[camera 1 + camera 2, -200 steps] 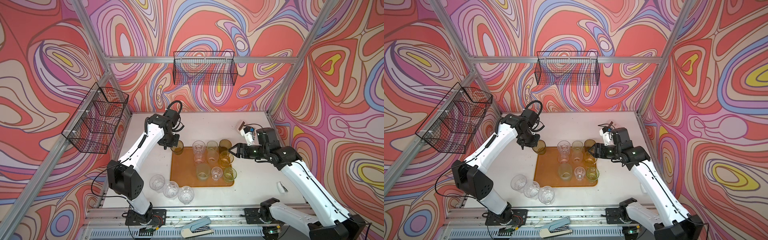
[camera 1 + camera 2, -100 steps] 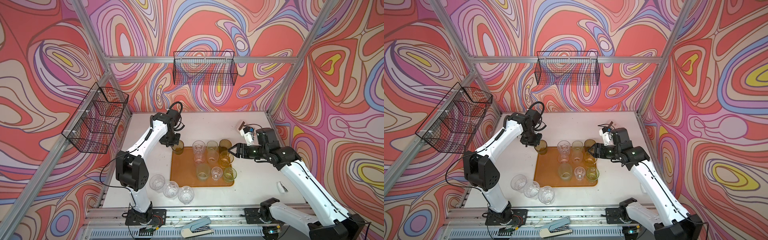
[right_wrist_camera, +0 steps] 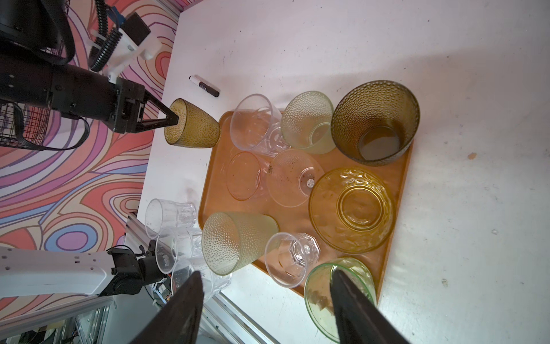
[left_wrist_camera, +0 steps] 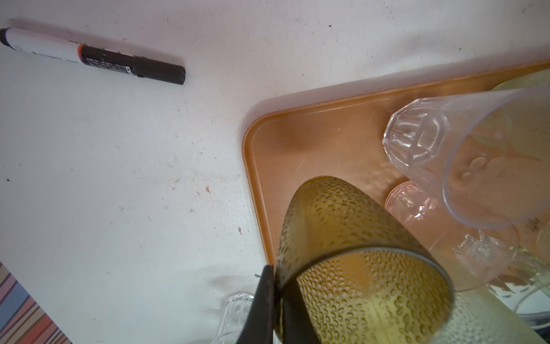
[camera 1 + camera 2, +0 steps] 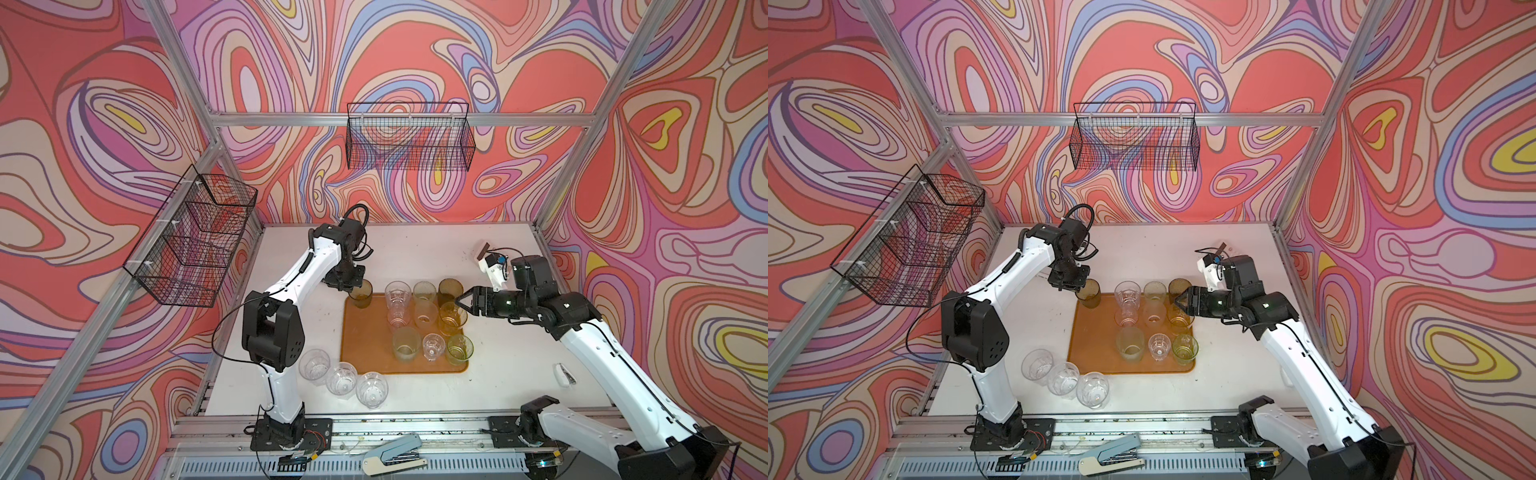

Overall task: Place the glasses into the tray
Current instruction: 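Lower the dark olive glass onto the tray corner farthest from the robot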

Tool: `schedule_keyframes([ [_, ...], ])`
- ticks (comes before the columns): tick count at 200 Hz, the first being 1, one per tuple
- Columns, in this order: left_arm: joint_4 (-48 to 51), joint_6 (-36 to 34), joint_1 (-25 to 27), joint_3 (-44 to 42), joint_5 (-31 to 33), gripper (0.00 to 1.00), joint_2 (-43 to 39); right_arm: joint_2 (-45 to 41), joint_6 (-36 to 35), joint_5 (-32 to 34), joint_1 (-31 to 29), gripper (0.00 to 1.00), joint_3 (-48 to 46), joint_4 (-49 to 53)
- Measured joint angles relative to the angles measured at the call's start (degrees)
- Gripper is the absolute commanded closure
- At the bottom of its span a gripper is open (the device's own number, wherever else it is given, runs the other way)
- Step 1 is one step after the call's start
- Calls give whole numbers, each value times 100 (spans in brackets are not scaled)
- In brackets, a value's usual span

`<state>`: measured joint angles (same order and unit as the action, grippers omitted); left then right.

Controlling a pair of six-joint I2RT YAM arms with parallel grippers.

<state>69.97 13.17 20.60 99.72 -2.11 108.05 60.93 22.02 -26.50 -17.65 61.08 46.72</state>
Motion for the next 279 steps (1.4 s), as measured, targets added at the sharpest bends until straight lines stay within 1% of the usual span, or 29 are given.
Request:
schedule_keyframes([
  [144,-271,120,4,168,-216,100,535,37,11,-13,0,29,0,2],
  [192,-334,168,74,186,-208,100,748,37,9,-11,0,29,0,4],
  [279,-402,210,210,267,-120,100,852,37,9,-11,0,29,0,4],
])
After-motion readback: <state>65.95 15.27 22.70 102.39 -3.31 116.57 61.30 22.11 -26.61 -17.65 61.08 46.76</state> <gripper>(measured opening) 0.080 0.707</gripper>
